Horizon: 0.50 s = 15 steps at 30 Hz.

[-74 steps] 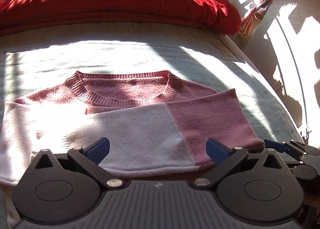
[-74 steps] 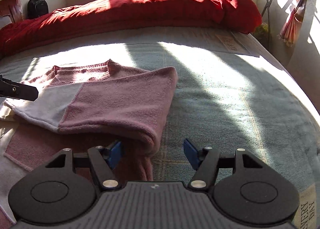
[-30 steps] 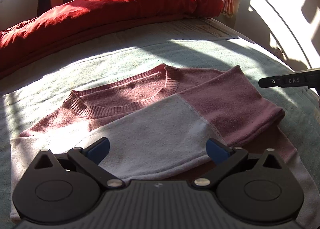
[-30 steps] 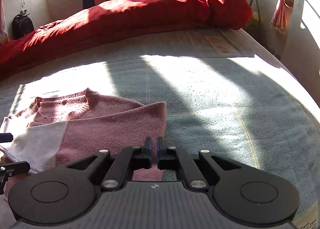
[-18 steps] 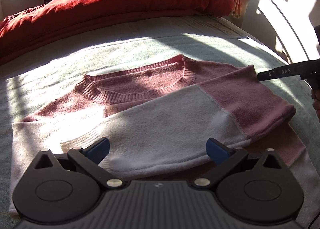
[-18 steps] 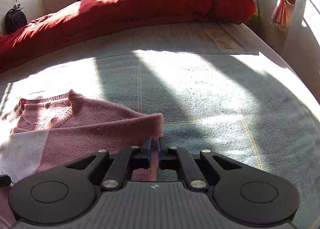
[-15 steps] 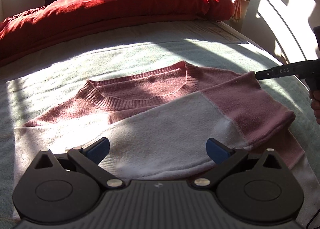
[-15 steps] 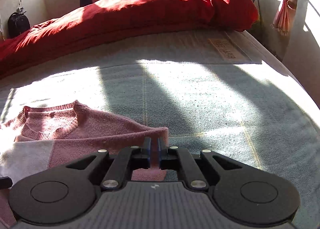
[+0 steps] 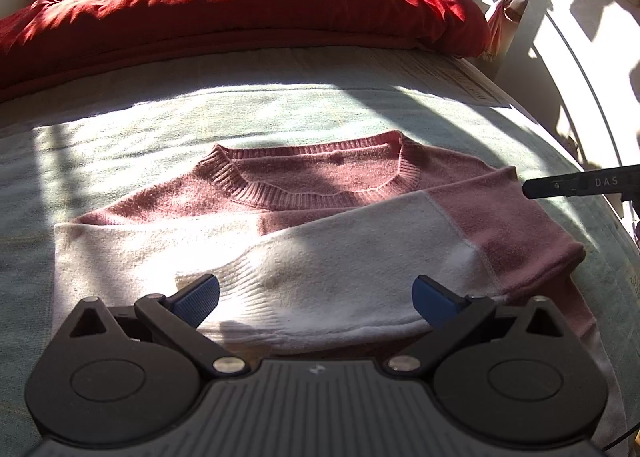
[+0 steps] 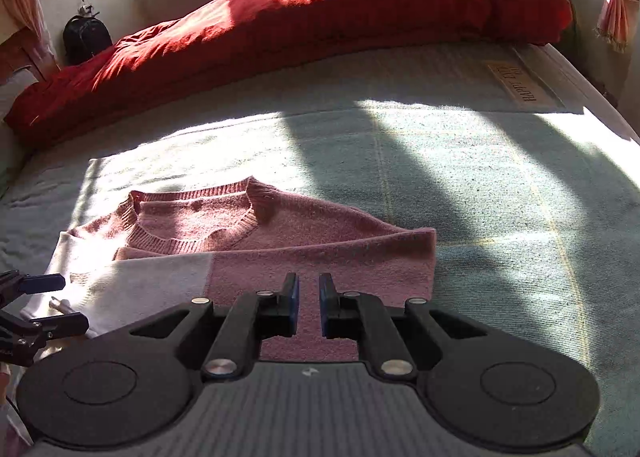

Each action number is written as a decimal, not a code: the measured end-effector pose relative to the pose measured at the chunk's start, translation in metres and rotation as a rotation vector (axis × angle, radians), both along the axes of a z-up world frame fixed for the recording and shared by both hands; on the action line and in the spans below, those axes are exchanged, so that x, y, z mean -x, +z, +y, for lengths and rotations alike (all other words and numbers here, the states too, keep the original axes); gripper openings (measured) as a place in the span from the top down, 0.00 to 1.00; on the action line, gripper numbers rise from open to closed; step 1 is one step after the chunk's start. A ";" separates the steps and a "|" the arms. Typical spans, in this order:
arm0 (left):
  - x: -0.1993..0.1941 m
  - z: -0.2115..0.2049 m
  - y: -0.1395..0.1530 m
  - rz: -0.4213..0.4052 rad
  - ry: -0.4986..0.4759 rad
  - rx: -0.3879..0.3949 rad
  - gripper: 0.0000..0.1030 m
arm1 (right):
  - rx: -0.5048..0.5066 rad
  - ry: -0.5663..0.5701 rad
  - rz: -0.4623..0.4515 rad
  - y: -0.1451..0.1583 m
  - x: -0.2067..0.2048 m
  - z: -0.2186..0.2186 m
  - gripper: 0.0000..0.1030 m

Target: Fold clothes

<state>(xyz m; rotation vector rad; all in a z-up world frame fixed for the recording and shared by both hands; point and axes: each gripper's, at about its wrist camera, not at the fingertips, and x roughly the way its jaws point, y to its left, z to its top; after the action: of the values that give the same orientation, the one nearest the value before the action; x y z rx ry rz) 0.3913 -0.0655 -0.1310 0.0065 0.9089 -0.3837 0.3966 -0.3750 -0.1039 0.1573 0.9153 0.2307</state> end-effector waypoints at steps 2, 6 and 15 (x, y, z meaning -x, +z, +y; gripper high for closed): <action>-0.002 0.003 -0.010 0.021 0.020 -0.025 0.01 | 0.007 0.059 -0.004 -0.006 0.006 0.027 0.89; -0.004 0.019 -0.023 0.038 0.064 -0.033 0.01 | 0.032 0.122 0.059 -0.032 0.004 0.060 0.88; 0.021 0.044 0.006 0.019 0.093 0.013 0.01 | 0.051 0.164 0.045 -0.018 0.010 0.085 0.81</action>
<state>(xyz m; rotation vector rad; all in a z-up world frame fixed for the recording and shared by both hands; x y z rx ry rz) 0.3703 -0.0218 -0.1249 -0.0514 0.9223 -0.3041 0.3865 -0.2896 -0.1218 0.0400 0.9792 0.3565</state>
